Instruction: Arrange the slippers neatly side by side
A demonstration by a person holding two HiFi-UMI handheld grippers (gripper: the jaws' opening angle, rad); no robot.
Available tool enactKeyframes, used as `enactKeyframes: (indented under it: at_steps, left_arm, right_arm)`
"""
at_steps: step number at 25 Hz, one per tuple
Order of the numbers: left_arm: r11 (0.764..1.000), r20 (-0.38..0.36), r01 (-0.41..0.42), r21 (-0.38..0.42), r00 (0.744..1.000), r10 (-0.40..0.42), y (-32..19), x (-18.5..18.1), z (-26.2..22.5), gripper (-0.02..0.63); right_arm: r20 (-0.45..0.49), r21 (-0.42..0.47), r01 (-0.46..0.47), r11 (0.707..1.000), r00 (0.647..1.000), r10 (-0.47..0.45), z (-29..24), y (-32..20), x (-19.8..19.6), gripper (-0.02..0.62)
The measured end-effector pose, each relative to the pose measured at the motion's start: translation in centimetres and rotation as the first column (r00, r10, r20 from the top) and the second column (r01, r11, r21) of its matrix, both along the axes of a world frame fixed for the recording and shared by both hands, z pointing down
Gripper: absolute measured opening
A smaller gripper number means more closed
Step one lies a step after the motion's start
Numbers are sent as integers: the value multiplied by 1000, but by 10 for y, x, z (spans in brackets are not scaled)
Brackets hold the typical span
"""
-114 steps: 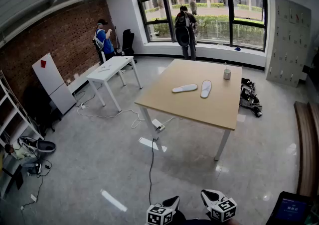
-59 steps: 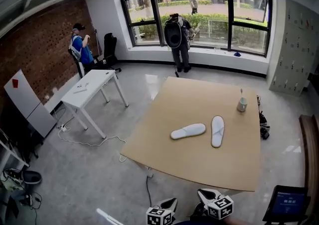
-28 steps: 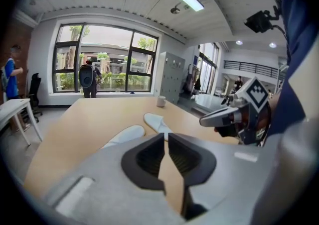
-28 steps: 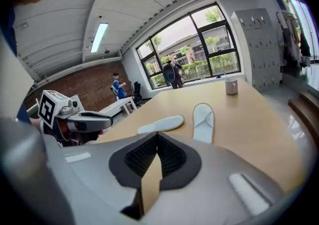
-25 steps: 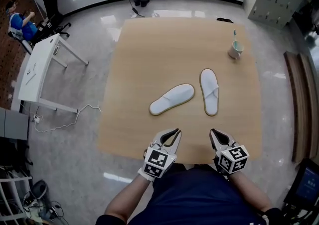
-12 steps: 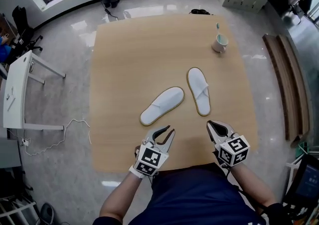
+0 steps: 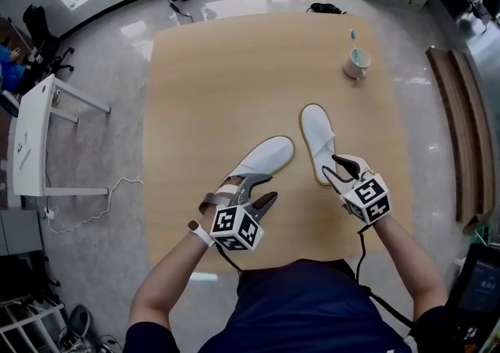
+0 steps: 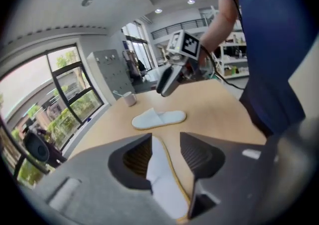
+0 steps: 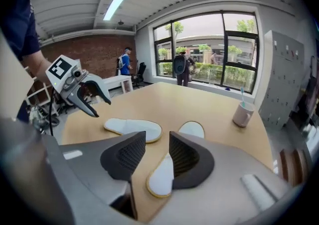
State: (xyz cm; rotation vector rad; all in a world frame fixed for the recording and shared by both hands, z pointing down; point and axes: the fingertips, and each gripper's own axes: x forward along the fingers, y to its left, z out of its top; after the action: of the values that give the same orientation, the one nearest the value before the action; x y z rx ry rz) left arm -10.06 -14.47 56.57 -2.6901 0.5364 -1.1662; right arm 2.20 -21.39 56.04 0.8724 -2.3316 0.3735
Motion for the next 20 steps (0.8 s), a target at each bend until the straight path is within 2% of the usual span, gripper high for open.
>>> enactKeyframes:
  at_steps: [2,3,5,6,8,11,13,16,17,18,19,20]
  left_arm:
    - [995,105,-96,-14,990,97,-5,-3,19,199]
    - [989,162,-148,-26,975,150,-7,-6,29,222]
    - [965,270,-257,-55,927,262,-10,-12,47,235]
    - [948,322,-309,-70,893,315,-12,-17,56,235]
    - [910,431,-402,-103,806,405,-20,-30,75,244]
    - [836,563,-518,-179,643,519,-24,-51,102,323]
    - [773,613,-594,-224,530,585,-22,-56,117,368]
    - [665,659,-691,-285,362,659,-16,-60,128,419]
    - [636,667,-711,-301,320,673,-15,-61,130,423]
    - [617,670,-722,-312,293,682,-16,-63,132,426]
    - [611,668,-723,-322,284,688,-17,-64,135,425]
    - [617,661,-714,-331,291,692,-18,-65,138,425]
  right_arm:
    - [-48,-5,98,995,994,-98,14,-12,-6,180]
    - [-72,-10,153,988,985,-154,22,-17,-9,195]
    - [-130,-21,285,958,950,-285,37,-24,-15,229]
    - [-174,-25,360,932,917,-359,43,-26,-16,246]
    - [-279,-47,505,862,822,-497,57,-30,-16,279]
    - [-359,-120,639,760,686,-633,80,-28,-13,308]
    - [-366,-162,690,705,622,-693,94,-25,-12,316]
    - [-377,-216,749,627,528,-761,107,-19,-11,330]
    - [-383,-236,761,604,499,-778,110,-18,-11,338]
    - [-387,-255,767,588,476,-790,113,-18,-11,345]
    - [-388,-273,768,579,463,-797,117,-18,-11,348]
    - [-387,-289,764,577,458,-800,122,-18,-11,350]
